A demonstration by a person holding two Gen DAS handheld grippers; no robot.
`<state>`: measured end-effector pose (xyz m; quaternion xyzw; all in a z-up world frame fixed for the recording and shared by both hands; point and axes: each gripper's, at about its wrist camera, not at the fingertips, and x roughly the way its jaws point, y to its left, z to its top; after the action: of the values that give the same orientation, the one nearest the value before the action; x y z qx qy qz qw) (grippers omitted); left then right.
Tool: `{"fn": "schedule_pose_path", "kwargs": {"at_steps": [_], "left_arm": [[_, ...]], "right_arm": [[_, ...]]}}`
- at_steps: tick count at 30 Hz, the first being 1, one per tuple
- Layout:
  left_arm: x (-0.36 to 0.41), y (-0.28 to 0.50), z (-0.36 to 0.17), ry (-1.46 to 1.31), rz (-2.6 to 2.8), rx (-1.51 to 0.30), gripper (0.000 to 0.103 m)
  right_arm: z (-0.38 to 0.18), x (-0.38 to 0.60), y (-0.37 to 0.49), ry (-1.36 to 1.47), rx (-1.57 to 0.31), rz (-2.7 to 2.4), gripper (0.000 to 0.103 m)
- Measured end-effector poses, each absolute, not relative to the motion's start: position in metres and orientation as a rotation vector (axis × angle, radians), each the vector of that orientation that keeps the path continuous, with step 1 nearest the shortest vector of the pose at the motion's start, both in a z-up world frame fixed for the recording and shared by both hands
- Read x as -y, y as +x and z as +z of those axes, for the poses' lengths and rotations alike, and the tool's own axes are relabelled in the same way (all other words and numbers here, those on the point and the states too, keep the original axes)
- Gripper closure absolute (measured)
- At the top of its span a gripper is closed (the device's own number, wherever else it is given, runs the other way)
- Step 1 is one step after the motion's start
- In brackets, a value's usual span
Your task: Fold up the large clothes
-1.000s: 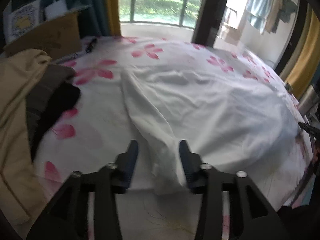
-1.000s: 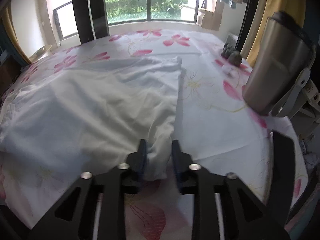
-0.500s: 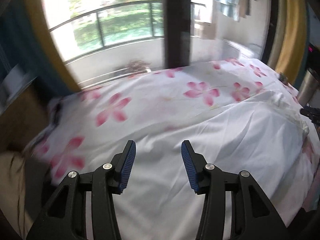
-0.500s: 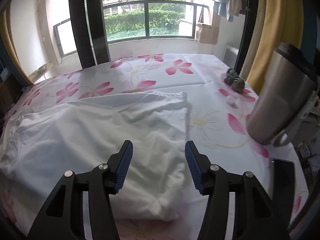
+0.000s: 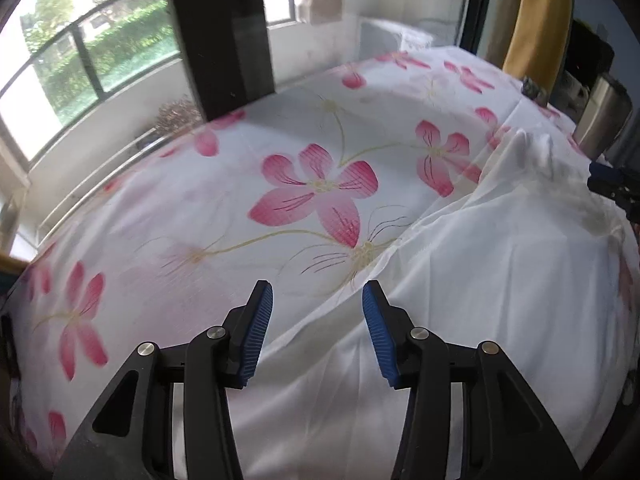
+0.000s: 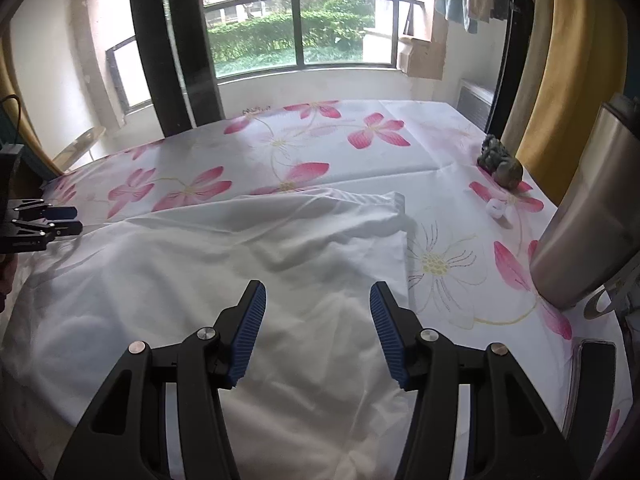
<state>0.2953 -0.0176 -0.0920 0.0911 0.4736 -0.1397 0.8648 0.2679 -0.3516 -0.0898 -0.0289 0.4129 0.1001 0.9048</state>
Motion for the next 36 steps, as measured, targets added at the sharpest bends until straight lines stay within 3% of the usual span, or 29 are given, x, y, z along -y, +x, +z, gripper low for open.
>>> {"fn": "schedule_pose_path", "kwargs": {"at_steps": [4,5,6,7,10,16,23,25,28,29,36], "left_arm": [[0.029,0.302,-0.1,0.217,-0.379,-1.024,0.056],[0.032,0.303,-0.101,0.229,-0.4,-1.028,0.069],[0.034,0.304,-0.103,0.242,-0.412,-1.032,0.089],[0.037,0.305,-0.106,0.261,-0.429,-1.037,0.096],[0.039,0.307,-0.106,0.274,-0.424,-1.008,0.102],[0.012,0.322,-0.097,0.148,-0.27,-0.936,0.102],[0.009,0.337,-0.106,0.118,-0.256,-1.006,0.1],[0.009,0.333,-0.103,0.143,-0.251,-1.006,0.094],[0.004,0.327,-0.097,0.16,-0.216,-0.994,0.07],[-0.001,0.322,-0.093,0.161,-0.2,-0.986,0.066],[-0.064,0.267,-0.072,0.101,-0.058,-0.957,0.065]], "right_arm": [[-0.094,0.354,0.273,-0.049,-0.868,0.194,0.049],[-0.094,0.355,0.274,-0.049,-0.872,0.192,0.049],[-0.096,0.355,0.276,-0.049,-0.878,0.192,0.049],[-0.097,0.355,0.277,-0.05,-0.882,0.193,0.049],[-0.1,0.354,0.281,-0.056,-0.894,0.195,0.049],[-0.116,0.353,0.285,-0.092,-0.954,0.169,0.049],[-0.115,0.354,0.286,-0.102,-0.95,0.17,0.049],[-0.112,0.354,0.289,-0.115,-0.941,0.166,0.049],[-0.102,0.358,0.299,-0.13,-0.91,0.157,0.049],[-0.098,0.36,0.303,-0.137,-0.899,0.153,0.049],[-0.098,0.373,0.351,-0.177,-0.918,0.144,0.049]]}}
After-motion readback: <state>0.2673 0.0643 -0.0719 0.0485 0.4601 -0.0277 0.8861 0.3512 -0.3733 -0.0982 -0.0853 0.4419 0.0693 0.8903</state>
